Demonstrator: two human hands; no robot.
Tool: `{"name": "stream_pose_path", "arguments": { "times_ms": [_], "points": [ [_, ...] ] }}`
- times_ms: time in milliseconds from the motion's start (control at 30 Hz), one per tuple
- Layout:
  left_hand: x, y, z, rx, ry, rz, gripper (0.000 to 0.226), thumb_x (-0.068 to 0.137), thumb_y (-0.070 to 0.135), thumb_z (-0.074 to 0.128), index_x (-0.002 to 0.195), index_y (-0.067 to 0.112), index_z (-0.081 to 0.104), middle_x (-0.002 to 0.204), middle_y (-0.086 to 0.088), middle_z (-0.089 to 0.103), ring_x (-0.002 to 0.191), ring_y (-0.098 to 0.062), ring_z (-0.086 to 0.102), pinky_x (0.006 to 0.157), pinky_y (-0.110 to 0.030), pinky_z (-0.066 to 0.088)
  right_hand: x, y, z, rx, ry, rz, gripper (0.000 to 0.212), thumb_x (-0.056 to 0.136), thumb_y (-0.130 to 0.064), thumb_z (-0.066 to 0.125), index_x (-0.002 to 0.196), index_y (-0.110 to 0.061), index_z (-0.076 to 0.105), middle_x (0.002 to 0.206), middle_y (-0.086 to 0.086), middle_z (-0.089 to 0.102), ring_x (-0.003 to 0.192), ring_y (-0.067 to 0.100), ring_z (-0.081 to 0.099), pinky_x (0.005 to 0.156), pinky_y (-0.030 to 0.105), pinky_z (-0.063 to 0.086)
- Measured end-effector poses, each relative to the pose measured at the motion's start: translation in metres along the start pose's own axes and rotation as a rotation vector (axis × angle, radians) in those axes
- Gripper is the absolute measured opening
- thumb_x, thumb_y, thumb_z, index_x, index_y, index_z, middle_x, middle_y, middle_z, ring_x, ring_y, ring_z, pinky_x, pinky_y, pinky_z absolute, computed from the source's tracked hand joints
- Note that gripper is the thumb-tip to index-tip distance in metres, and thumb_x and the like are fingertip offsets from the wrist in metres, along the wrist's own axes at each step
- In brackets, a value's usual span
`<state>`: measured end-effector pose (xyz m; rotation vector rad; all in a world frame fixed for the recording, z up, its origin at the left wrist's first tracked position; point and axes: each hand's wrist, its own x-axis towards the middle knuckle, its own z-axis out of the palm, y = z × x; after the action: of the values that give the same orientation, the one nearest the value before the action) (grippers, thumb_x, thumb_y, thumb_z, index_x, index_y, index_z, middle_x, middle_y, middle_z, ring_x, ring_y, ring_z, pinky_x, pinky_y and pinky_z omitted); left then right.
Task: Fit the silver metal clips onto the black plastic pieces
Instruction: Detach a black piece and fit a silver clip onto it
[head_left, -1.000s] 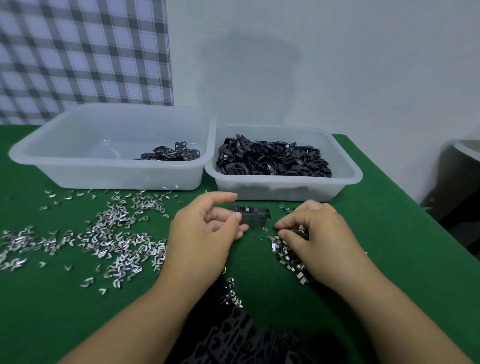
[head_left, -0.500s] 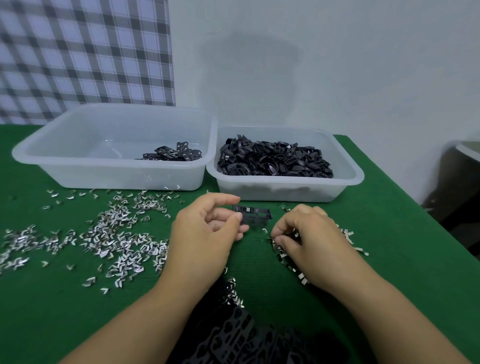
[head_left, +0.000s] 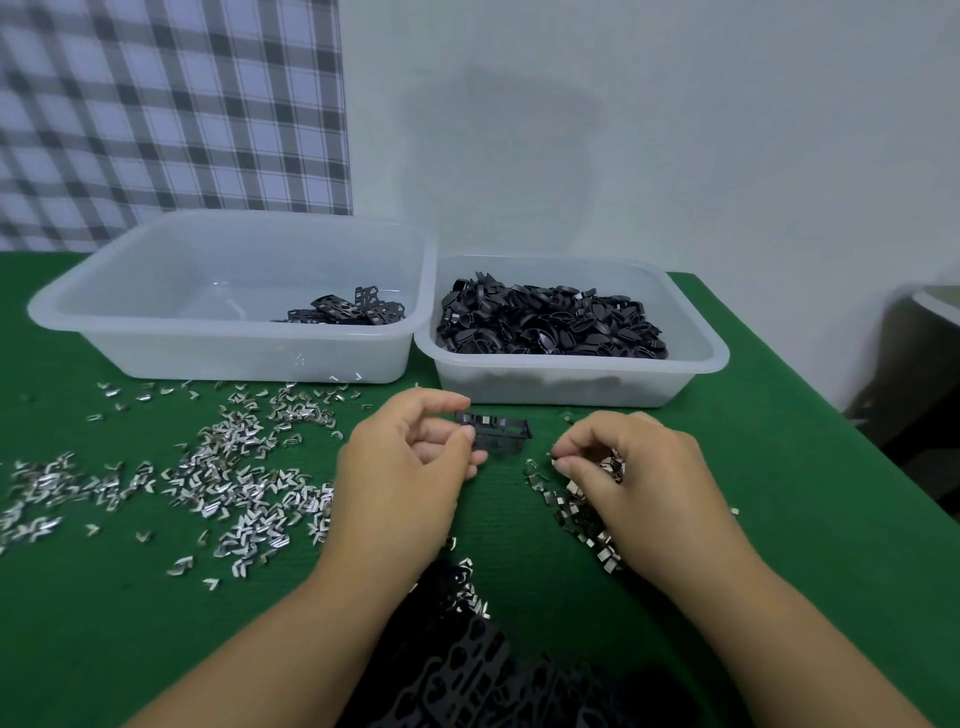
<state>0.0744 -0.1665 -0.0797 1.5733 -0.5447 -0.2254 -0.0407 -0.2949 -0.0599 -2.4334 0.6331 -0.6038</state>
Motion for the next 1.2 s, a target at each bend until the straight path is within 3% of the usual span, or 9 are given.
{"name": "stream_pose_path", "arguments": {
  "times_ms": [200, 367, 500, 600, 667, 800, 1000, 1100, 1200],
  "points": [
    [-0.004, 0.002, -0.001, 0.186, -0.051, 0.074, 0.033, 0.085, 0.005, 0.061, 0.091, 0.036, 0.069, 0.069, 0.005, 0.069, 0.066, -0.01, 0.067, 0.069, -0.036, 0.058, -0.001, -0.005, -0.001, 0.057, 0.123, -0.092, 0.026, 0.074, -0.01, 0.075, 0.075, -0.032, 0.062, 0.073, -0.014, 0.06, 0.082, -0.003, 0.054, 0.07, 0.001, 0.036],
    [-0.009, 0.005, 0.002, 0.306, -0.131, 0.139, 0.018, 0.084, 0.019, 0.063, 0.081, 0.035, 0.069, 0.07, 0.007, 0.065, 0.058, -0.01, 0.06, 0.054, -0.014, 0.047, -0.005, -0.011, 0.003, 0.024, 0.167, -0.202, 0.02, 0.074, -0.011, 0.075, 0.081, -0.027, 0.065, 0.077, -0.012, 0.058, 0.079, 0.004, 0.056, 0.071, 0.017, 0.043],
    [-0.01, 0.008, 0.002, 0.283, -0.196, 0.173, 0.01, 0.083, 0.034, 0.061, 0.076, 0.032, 0.069, 0.068, 0.005, 0.064, 0.061, -0.011, 0.056, 0.056, -0.024, 0.047, -0.005, -0.015, 0.007, 0.015, 0.169, -0.285, 0.018, 0.073, -0.009, 0.076, 0.082, -0.021, 0.066, 0.074, -0.011, 0.057, 0.079, 0.012, 0.056, 0.069, 0.021, 0.041],
    [-0.009, 0.006, 0.002, 0.263, -0.195, 0.189, 0.013, 0.083, 0.027, 0.062, 0.071, 0.026, 0.067, 0.063, -0.001, 0.061, 0.058, -0.016, 0.052, 0.057, -0.028, 0.043, -0.005, -0.016, 0.009, 0.002, 0.172, -0.33, 0.017, 0.071, -0.01, 0.077, 0.083, -0.02, 0.069, 0.074, -0.016, 0.057, 0.079, 0.013, 0.056, 0.071, 0.02, 0.041],
    [-0.008, 0.006, 0.002, 0.236, -0.18, 0.177, 0.016, 0.083, 0.022, 0.064, 0.068, 0.023, 0.067, 0.058, -0.002, 0.057, 0.052, -0.009, 0.045, 0.051, -0.021, 0.039, -0.004, -0.014, 0.009, -0.018, 0.197, -0.352, 0.014, 0.071, -0.012, 0.079, 0.081, -0.017, 0.071, 0.074, -0.013, 0.062, 0.078, 0.015, 0.055, 0.073, 0.019, 0.04],
    [-0.007, 0.005, 0.002, 0.182, -0.175, 0.112, 0.014, 0.083, 0.022, 0.065, 0.07, 0.023, 0.067, 0.053, 0.007, 0.053, 0.047, -0.004, 0.042, 0.047, -0.017, 0.036, -0.003, -0.011, 0.009, -0.031, 0.195, -0.366, 0.005, 0.076, -0.014, 0.074, 0.079, -0.016, 0.072, 0.073, -0.008, 0.065, 0.077, 0.016, 0.053, 0.073, 0.016, 0.038],
    [-0.006, 0.006, 0.003, -0.047, -0.16, 0.008, 0.024, 0.088, 0.001, 0.059, 0.085, 0.022, 0.072, 0.066, -0.001, 0.068, 0.059, -0.009, 0.066, 0.054, -0.016, 0.052, -0.002, -0.007, 0.005, -0.002, 0.308, -0.315, 0.008, 0.076, -0.012, 0.074, 0.079, -0.018, 0.07, 0.075, -0.012, 0.063, 0.079, 0.012, 0.055, 0.074, 0.017, 0.041],
    [-0.004, 0.006, 0.002, -0.139, -0.119, -0.039, 0.029, 0.087, -0.004, 0.059, 0.096, 0.022, 0.069, 0.067, -0.001, 0.071, 0.065, -0.013, 0.072, 0.06, -0.014, 0.054, -0.002, -0.005, 0.004, -0.001, 0.332, -0.277, 0.009, 0.075, -0.012, 0.075, 0.079, -0.019, 0.071, 0.077, -0.011, 0.06, 0.082, 0.013, 0.053, 0.077, 0.01, 0.036],
    [-0.003, 0.007, 0.003, -0.198, -0.096, -0.07, 0.025, 0.085, -0.003, 0.063, 0.093, 0.019, 0.07, 0.068, -0.004, 0.073, 0.067, -0.015, 0.073, 0.06, -0.013, 0.053, -0.003, -0.005, 0.007, -0.049, 0.319, -0.249, 0.009, 0.073, -0.012, 0.076, 0.077, -0.018, 0.071, 0.076, -0.008, 0.055, 0.082, 0.014, 0.047, 0.079, 0.007, 0.031]
  ]
}}
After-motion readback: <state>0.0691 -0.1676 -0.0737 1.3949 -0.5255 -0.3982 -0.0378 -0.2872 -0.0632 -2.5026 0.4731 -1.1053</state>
